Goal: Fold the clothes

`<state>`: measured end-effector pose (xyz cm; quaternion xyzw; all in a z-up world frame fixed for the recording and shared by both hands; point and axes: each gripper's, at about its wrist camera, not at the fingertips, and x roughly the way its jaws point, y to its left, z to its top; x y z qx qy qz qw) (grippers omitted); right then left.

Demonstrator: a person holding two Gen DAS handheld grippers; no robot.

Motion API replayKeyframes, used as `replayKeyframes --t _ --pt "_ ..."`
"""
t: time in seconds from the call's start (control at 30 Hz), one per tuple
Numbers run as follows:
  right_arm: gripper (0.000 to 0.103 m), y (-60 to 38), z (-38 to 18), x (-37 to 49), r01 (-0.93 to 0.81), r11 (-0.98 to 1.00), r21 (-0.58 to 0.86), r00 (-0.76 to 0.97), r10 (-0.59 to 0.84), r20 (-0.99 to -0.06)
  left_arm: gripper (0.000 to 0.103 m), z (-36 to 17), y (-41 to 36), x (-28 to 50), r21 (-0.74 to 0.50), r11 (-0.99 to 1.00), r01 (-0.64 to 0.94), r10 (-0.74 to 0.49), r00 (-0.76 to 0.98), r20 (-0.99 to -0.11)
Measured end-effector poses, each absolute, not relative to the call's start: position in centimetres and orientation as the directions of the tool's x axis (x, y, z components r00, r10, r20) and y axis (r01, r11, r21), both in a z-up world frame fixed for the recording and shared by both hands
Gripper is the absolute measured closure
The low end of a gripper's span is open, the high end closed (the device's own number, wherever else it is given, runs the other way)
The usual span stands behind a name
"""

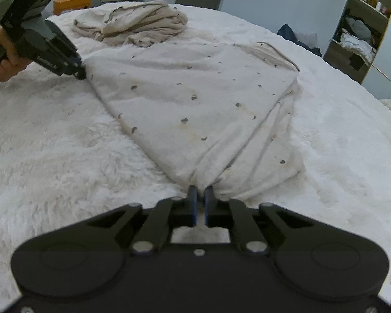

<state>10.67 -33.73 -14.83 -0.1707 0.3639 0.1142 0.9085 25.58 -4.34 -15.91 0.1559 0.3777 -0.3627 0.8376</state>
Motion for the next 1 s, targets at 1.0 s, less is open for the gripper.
replayKeyframes --t 1.0 --pt "0.066 -37.2 -13.7 12.0 -0.047 0.977 0.208 0.727 0.176 -0.664 0.066 -16.0 -1.8 28.9 -0.35 0.755 0.554 -0.593 0.351 -0.725"
